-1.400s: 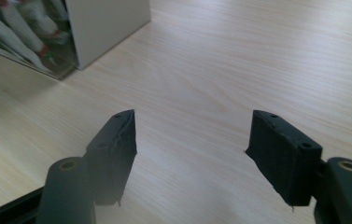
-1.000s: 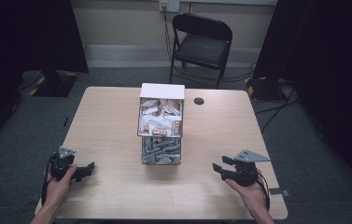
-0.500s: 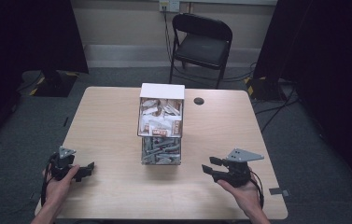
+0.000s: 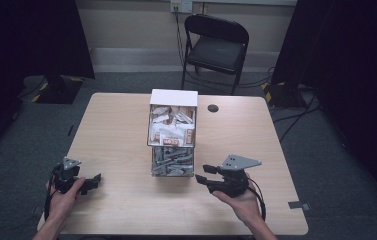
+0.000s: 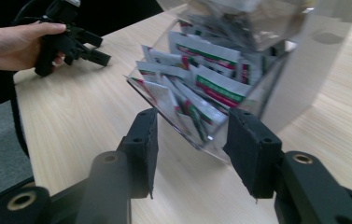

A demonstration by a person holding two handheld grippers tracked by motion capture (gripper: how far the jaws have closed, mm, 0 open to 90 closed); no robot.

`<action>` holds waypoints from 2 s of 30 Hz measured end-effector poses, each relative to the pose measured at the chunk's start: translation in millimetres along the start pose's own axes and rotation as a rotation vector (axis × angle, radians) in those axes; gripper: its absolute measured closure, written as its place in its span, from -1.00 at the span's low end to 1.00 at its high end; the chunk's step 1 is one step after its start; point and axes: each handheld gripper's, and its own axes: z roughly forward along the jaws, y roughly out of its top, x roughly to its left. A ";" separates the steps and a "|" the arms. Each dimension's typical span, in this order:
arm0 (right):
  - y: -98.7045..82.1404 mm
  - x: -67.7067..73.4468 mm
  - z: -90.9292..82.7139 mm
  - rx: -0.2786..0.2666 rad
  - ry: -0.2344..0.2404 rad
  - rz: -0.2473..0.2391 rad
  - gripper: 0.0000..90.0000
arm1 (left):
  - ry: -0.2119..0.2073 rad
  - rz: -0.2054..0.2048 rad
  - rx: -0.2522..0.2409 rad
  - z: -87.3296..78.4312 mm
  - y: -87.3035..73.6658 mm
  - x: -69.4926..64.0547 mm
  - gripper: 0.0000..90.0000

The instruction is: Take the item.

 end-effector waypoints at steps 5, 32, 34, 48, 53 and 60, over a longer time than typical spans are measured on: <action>6.2 8.6 15.6 -0.002 0.038 -0.018 0.26 | 0.000 0.000 0.001 -0.1 0.0 0.0 -1.00; 9.6 -0.4 64.9 0.023 0.074 -0.020 0.64 | 0.000 0.000 0.000 0.0 0.0 0.0 -1.00; 9.4 -0.8 65.3 0.025 0.076 -0.023 0.70 | 0.000 0.000 0.000 0.0 0.0 0.0 -1.00; 9.8 -2.3 64.1 0.030 0.077 -0.037 1.00 | 0.000 0.000 0.000 0.0 0.0 0.0 -1.00; 12.3 -3.8 56.9 0.018 0.071 -0.039 1.00 | 0.000 0.000 0.000 0.0 0.0 0.0 -1.00; 6.8 -0.8 64.4 0.026 0.087 -0.041 0.83 | 0.001 0.000 0.000 -0.1 -0.1 -0.1 -1.00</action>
